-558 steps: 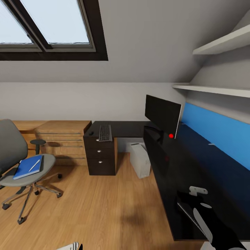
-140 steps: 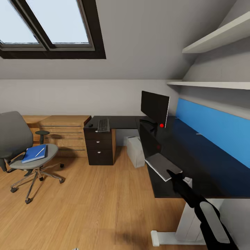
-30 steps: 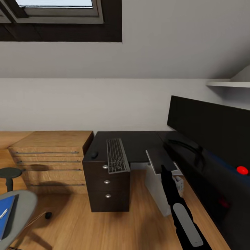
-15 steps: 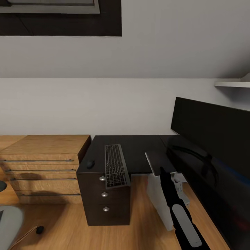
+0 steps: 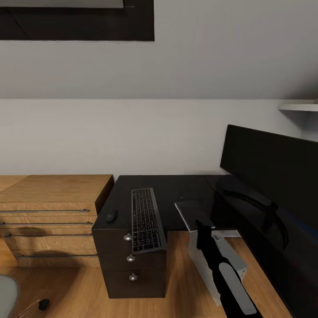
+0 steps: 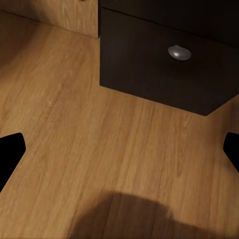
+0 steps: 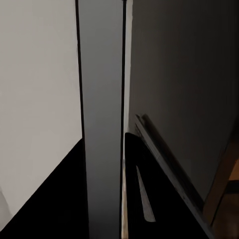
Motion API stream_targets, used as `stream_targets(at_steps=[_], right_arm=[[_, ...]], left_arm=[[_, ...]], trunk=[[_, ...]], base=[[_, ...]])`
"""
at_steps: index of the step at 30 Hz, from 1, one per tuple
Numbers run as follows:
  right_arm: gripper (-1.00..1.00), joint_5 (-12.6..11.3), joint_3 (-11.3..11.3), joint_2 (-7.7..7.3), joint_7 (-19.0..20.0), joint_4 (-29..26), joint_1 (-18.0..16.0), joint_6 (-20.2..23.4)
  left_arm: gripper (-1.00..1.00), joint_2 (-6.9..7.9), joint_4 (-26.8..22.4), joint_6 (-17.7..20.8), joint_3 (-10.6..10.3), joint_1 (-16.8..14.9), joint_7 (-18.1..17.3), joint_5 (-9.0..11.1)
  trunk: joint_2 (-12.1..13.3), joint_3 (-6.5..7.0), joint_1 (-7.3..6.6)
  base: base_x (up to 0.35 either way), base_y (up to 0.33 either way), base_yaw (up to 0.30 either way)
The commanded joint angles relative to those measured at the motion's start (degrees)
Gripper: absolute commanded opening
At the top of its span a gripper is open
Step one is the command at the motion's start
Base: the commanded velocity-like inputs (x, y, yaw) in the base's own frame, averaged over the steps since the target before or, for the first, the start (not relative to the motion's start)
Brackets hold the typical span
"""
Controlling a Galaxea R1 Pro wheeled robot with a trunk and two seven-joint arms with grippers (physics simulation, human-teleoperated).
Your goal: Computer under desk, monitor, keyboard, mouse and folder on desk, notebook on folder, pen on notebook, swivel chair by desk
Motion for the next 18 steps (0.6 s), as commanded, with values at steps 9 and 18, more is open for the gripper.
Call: stream_targets(at_steps=[9, 18], right_arm=[[-1.0, -2.92, -0.14, 0.06, -0.62, 0.31, -0.02, 0.57], [-1.0, -2.89, -0.11, 0.14, -0.64, 0.41, -0.02, -0.3]], left_arm=[[1.0, 0.03, -0.4, -0.36, -0.2, -0.03, 0.35, 0.53], [1.0, 0.04, -3.28, -0.36, -0.22, -0.03, 0.72, 0.57]], trunk=[[-0.03, -0.04, 0.0], [-3.64, -1.66, 1.98]], base=[[0.004, 0.0, 0.0], [0.0, 0.0, 0.0]])
